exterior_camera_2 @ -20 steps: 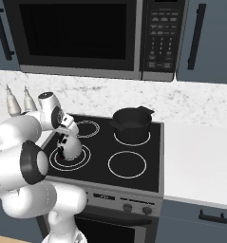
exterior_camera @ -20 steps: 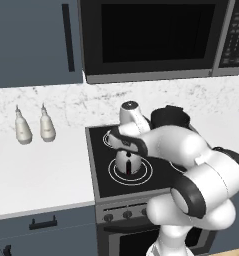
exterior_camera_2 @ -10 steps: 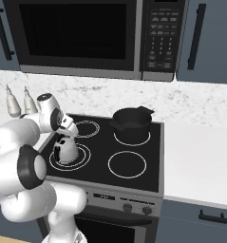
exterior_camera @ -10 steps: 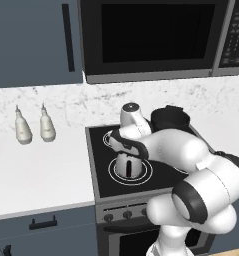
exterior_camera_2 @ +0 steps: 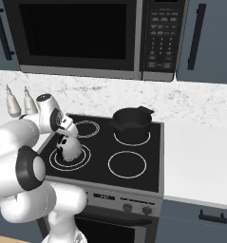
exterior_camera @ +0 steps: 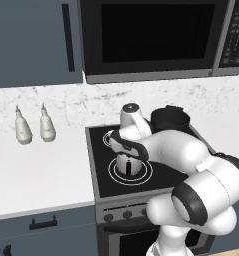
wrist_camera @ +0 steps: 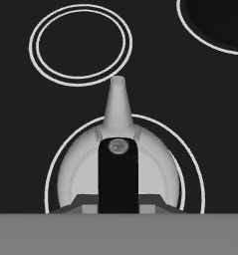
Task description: Pick the kettle from the counter and place it on a stove burner. Then turn the burner on.
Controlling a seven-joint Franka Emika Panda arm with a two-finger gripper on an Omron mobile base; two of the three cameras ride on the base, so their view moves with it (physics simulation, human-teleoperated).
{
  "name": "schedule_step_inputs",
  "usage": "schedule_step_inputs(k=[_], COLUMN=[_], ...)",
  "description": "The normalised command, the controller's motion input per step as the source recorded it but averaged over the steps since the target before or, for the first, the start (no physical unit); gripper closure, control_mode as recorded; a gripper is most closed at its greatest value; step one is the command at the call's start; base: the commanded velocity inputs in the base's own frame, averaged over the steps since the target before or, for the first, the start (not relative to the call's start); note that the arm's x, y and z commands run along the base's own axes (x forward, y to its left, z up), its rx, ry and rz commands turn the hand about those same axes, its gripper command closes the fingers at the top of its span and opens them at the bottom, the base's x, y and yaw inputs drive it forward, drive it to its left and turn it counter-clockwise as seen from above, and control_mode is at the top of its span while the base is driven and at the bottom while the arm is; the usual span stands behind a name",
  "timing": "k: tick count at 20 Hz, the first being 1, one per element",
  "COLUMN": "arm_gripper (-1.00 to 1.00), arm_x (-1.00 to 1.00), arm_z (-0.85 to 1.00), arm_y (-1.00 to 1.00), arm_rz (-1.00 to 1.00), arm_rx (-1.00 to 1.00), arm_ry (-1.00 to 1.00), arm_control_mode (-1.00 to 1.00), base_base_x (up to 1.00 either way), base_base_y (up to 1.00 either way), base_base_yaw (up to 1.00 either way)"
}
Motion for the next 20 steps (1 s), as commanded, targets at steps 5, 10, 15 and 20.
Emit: schedule_step_inputs(k=[5,10,15,20], arm_gripper=[1.00,1.00,1.00,-1.00], arm_x=[0.00,0.00,0.00,0.00], arm_z=[-0.13,-0.24,-0.26,0.00], arm_y=[-0.06,-0.05,-0.03,0.00], arm_rz=[-0.03,-0.02,-0.02,-0.01], arm_rx=[0.00,0.00,0.00,0.00], arm_ry=[-0.02,-0.02,-0.04,0.00], arm_control_mode=[-1.00,-1.00,-1.00,-1.00], base_base_x=[0.00,0.00,0.00,0.00], base_base_y=[0.00,0.00,0.00,0.00], base_base_yaw=[0.00,0.00,0.00,0.00])
